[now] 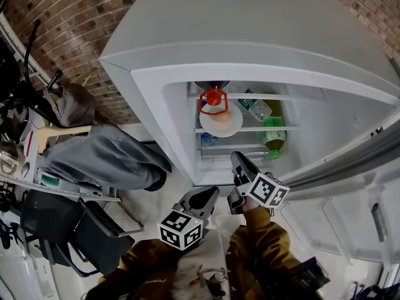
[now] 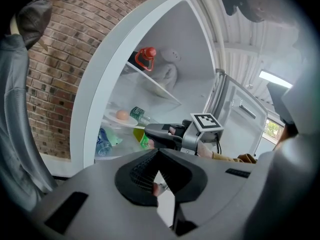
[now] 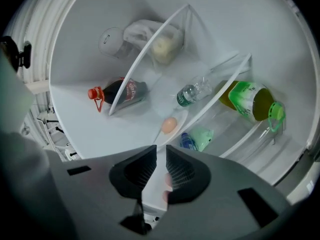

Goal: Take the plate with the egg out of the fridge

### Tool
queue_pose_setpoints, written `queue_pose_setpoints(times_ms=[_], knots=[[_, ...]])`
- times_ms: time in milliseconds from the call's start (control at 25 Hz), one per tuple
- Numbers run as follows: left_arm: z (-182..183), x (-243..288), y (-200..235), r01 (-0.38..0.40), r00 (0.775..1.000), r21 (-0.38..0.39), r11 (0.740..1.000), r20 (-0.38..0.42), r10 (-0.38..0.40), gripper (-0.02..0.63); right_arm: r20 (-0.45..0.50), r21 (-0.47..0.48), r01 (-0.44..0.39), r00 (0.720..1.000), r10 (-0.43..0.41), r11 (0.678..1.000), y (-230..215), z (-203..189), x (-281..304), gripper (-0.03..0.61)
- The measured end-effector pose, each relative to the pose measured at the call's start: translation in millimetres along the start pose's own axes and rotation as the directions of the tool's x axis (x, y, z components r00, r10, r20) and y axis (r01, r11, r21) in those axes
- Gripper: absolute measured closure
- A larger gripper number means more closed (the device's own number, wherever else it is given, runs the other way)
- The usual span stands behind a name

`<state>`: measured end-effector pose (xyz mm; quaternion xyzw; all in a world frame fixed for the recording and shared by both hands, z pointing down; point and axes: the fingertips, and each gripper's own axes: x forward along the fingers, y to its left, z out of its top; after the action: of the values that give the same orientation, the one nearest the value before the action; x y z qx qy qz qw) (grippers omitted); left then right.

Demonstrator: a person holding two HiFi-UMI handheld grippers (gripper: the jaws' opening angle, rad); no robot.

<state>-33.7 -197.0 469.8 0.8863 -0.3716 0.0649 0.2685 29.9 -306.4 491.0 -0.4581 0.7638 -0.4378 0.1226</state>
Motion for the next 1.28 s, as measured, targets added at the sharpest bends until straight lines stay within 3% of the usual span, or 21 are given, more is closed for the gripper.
queue_pose_setpoints(times_ms=[480,960,1280], knots=[[7.3,-1.2,5.9,-0.012,1.0,0.006,1.0,0.011,0.012,0.604,0.003,0.121,-0.033,0.999,0.033,0.992,-7.7,4.0,20.0,0.537],[6.5,-4.9,7.2,-0.014,1.0,0.008,1.0,0.007,0.014,0.604,0.025,0.31,-0.099,0.995,0.096,0.946,-4.0,11.8,34.0,0.538],[5.1,-9.2,4.6,-0.011,1.0,0.013,1.0,-0.003,0.011,0.604,-0.026,0.342,-0.099,0.993,0.115,0.935,-9.8,7.2,43.7,0.537]])
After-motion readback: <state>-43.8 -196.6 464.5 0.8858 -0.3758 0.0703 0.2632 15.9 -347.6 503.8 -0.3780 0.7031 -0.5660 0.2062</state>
